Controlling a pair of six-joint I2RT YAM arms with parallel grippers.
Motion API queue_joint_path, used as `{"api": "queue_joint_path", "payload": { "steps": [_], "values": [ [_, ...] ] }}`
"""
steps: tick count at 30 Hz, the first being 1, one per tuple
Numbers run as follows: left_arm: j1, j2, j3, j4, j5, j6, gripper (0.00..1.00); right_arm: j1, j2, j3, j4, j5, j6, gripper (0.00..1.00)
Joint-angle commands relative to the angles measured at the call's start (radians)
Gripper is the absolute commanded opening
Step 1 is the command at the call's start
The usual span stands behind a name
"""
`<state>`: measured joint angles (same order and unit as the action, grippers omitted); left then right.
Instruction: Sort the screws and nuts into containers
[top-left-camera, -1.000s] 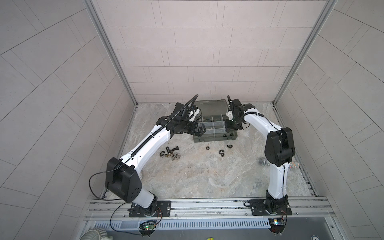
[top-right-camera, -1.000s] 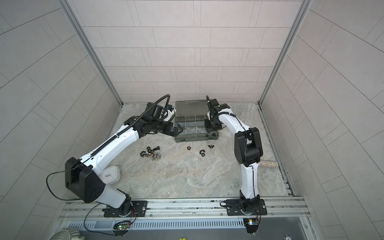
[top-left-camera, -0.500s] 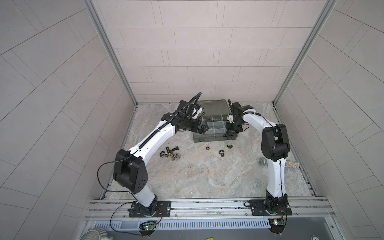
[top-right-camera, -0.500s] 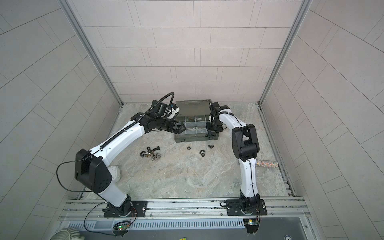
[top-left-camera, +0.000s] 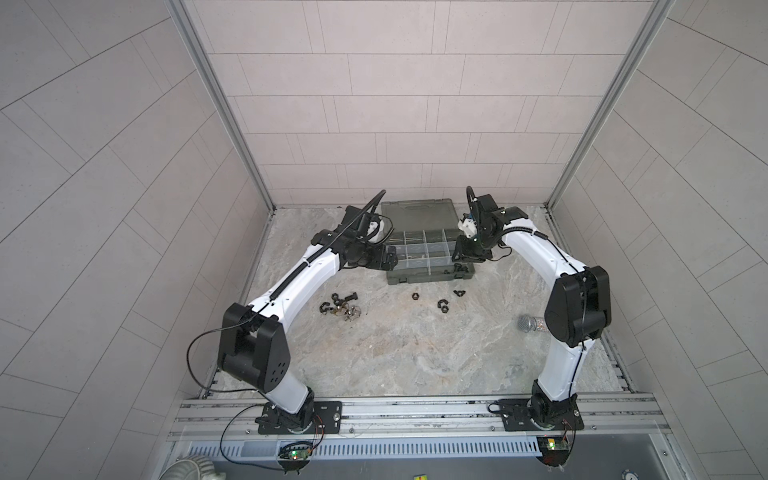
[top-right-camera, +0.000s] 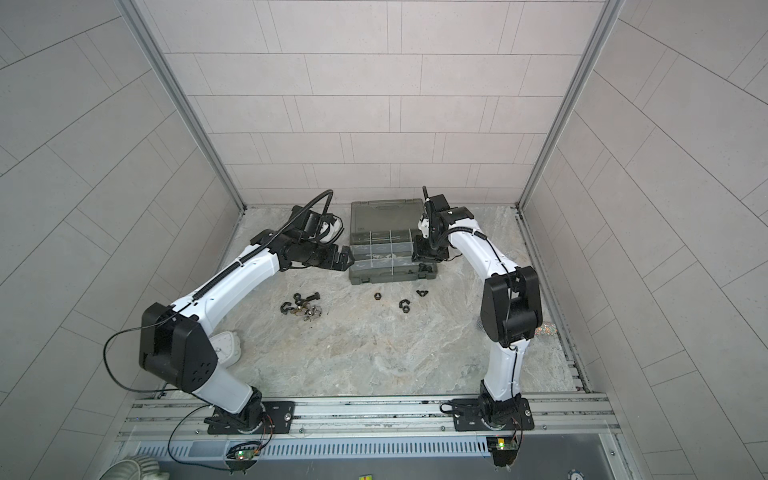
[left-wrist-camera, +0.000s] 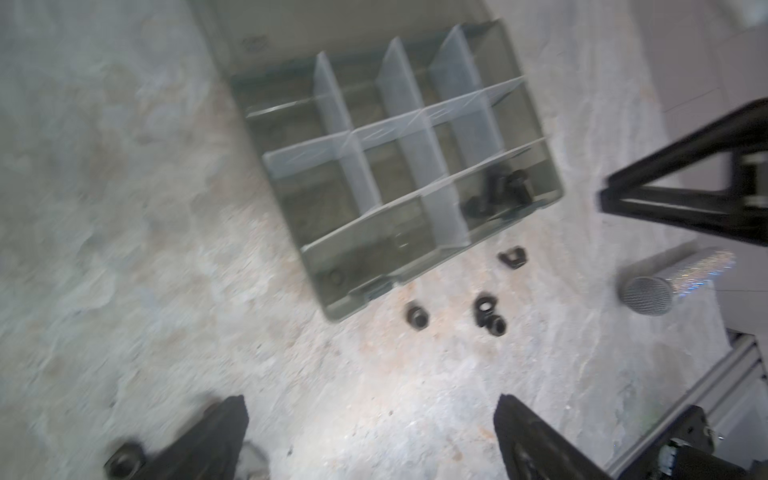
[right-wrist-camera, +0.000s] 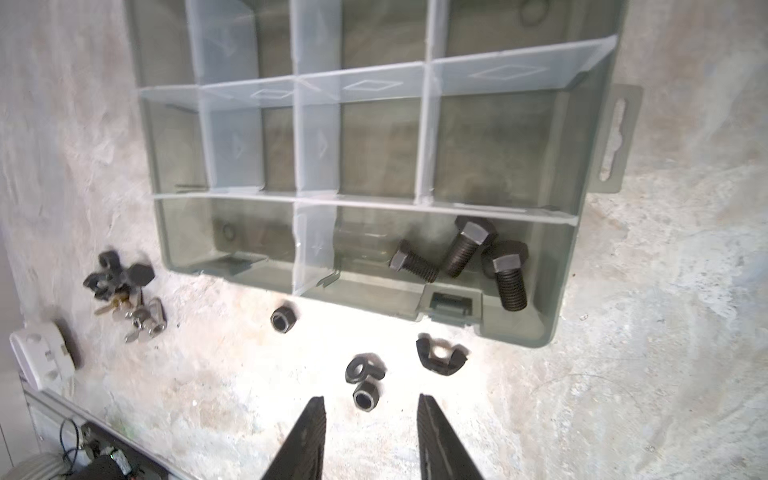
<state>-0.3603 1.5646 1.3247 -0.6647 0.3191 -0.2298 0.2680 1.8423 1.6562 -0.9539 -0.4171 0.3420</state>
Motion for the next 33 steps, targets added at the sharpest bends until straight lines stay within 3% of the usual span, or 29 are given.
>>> {"api": "queue_joint_path", "payload": {
  "steps": [1, 9, 16, 22, 25, 33],
  "values": [
    [0.047, -0.063, -0.096, -0.045, -0.054, -0.047, 0.96, 0.061, -0.031, -0.036, -0.023, -0.022, -0.025, 0.42],
    [0.06, -0.056, -0.186, -0.077, -0.134, 0.018, 0.88, 0.117, -0.092, -0.132, 0.003, -0.056, -0.02, 0.43],
    [0.061, -0.015, -0.207, -0.108, -0.3, 0.086, 0.82, 0.117, -0.159, -0.207, 0.005, -0.053, -0.03, 0.43],
    [0.061, 0.081, -0.197, -0.111, -0.316, 0.144, 0.74, 0.114, -0.187, -0.225, -0.006, -0.046, -0.042, 0.43],
    [0.061, 0.123, -0.189, -0.1, -0.322, 0.159, 0.6, 0.105, -0.209, -0.246, -0.008, -0.043, -0.046, 0.43],
    [0.061, 0.193, -0.17, -0.085, -0.333, 0.169, 0.59, 0.068, -0.258, -0.31, -0.009, -0.045, -0.047, 0.42]
  ]
}}
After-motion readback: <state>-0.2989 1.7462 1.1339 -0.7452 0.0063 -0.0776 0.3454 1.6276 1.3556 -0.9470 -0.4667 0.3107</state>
